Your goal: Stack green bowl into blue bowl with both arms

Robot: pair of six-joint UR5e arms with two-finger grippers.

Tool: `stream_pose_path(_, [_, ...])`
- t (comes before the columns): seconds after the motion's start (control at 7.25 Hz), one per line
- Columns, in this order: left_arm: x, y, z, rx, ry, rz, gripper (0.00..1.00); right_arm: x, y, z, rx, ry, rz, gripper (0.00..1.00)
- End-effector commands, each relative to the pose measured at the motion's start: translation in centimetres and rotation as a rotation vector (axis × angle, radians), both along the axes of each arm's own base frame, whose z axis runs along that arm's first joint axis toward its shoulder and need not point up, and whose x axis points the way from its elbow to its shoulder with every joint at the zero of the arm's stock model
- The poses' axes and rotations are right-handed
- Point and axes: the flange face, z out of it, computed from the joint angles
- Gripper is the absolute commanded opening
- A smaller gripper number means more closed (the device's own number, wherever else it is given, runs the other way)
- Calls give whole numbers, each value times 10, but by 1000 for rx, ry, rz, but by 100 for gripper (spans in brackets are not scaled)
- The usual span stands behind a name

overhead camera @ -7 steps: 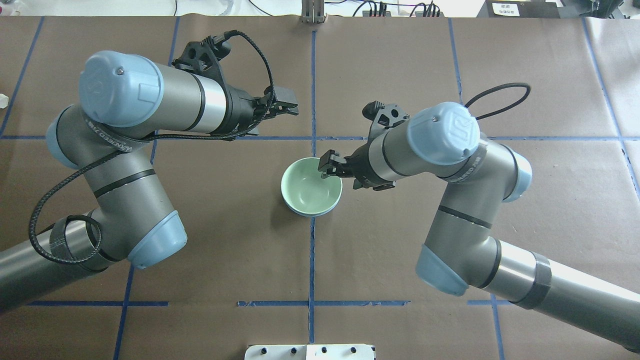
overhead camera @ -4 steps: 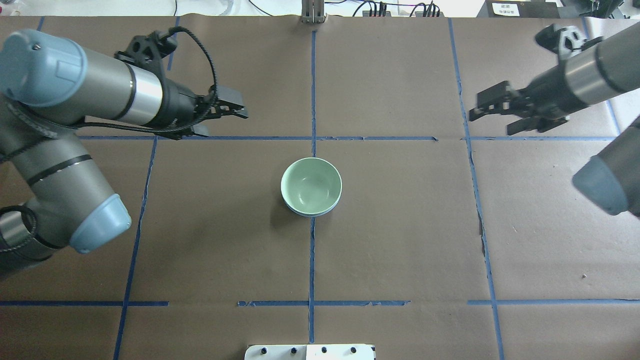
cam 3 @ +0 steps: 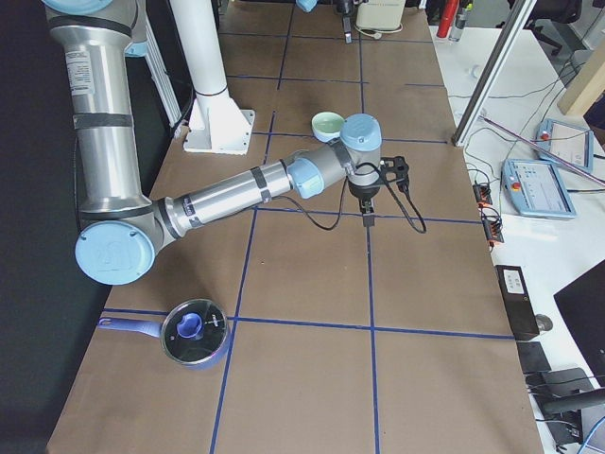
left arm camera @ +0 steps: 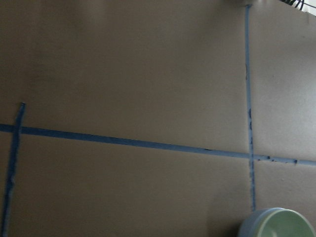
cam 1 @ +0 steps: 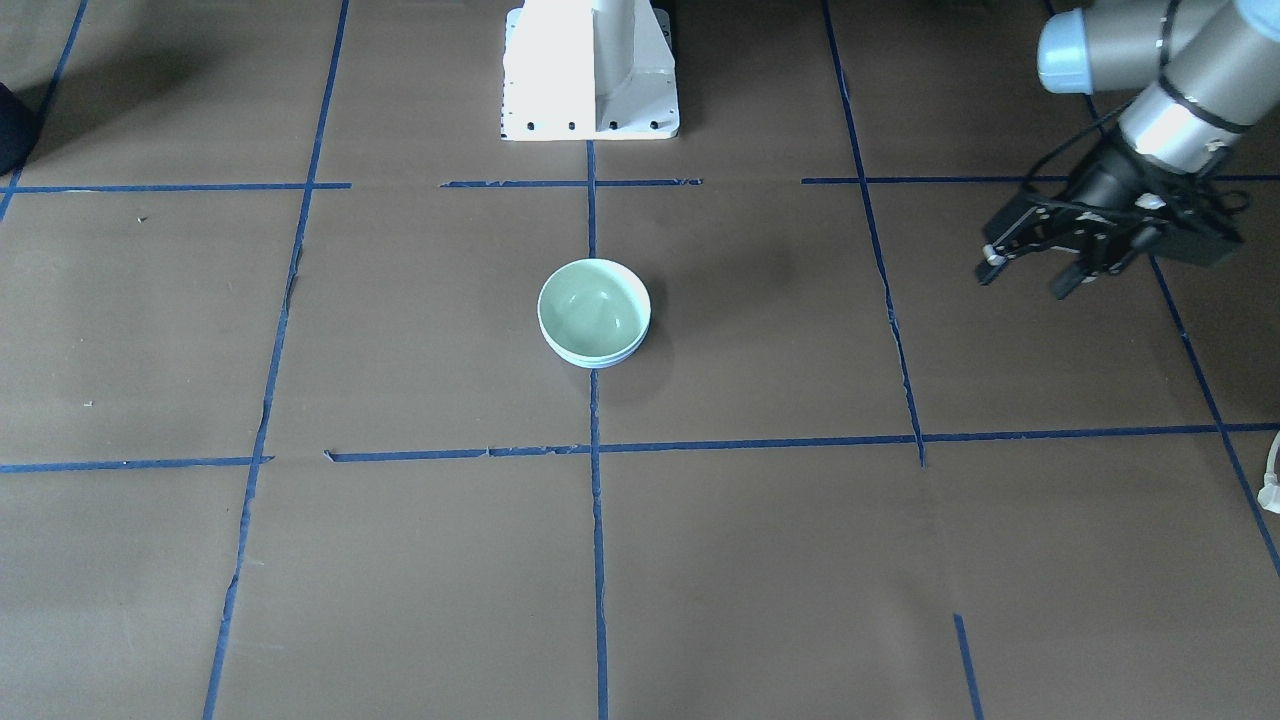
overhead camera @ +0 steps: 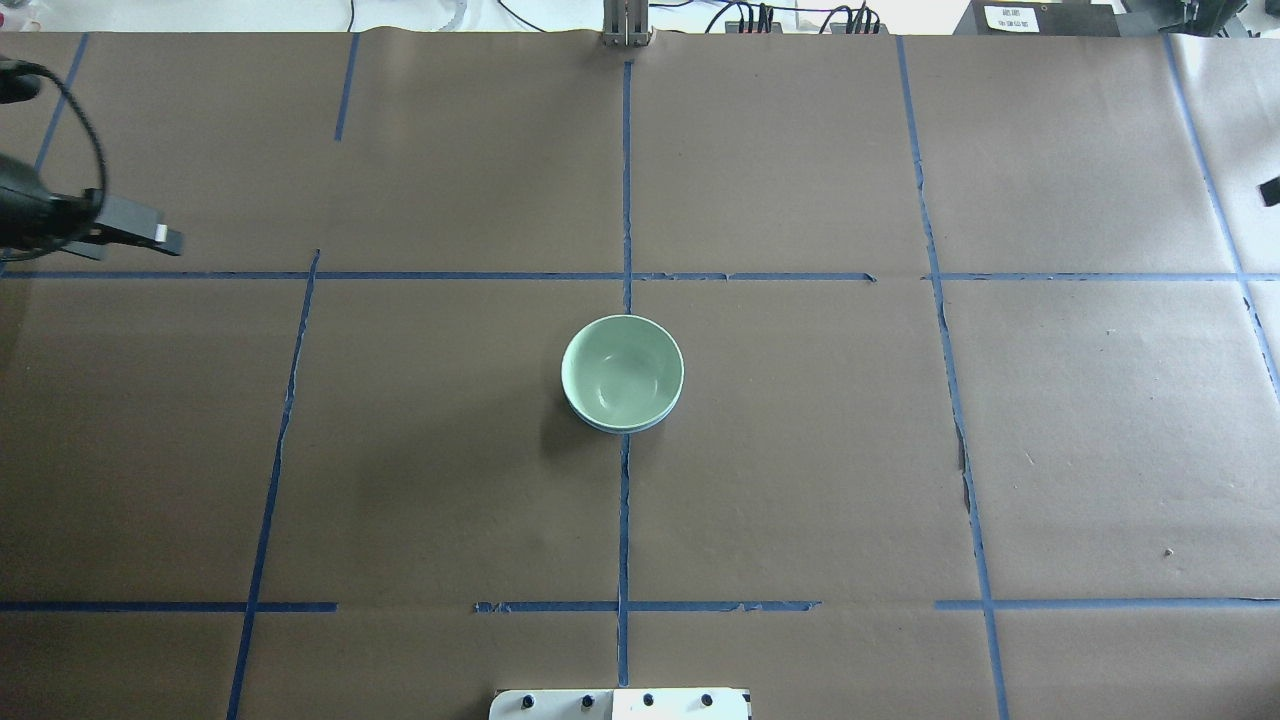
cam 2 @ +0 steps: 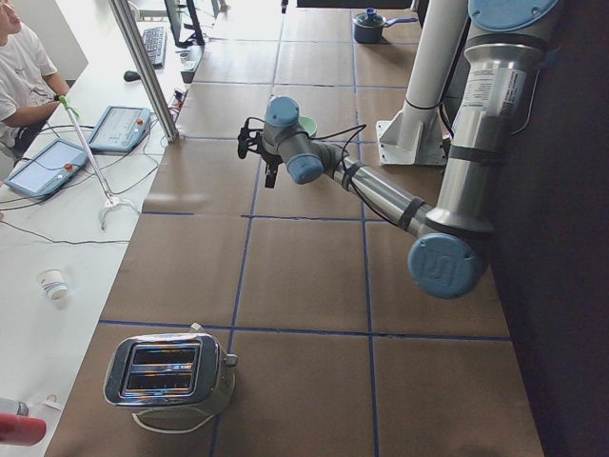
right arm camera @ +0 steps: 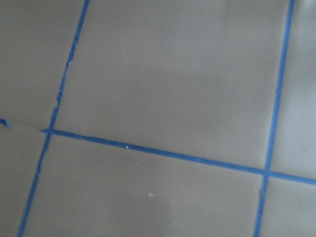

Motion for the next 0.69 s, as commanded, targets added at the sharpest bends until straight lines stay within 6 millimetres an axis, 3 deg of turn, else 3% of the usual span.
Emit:
stream_pose_path(0.0, [-147,4,107,107,-172,38,100,71,19,73,-16,63,-141,100])
stream_pose_path(0.14, [-175,5,140,22,-210,49,100,79,25,111,-29,65,-188,100])
stream_pose_path(0.28, [-206,10,156,14,-231,36,100,84,28,133,-34,47,-215,100])
stream_pose_path(0.41, [-238,16,170,-27,-188,38,100,84,30,136,-47,48,-211,100])
stream_pose_path(0.55, [-236,17,168,-82,-178,51,100,77,28,140,-60,33,-218,100])
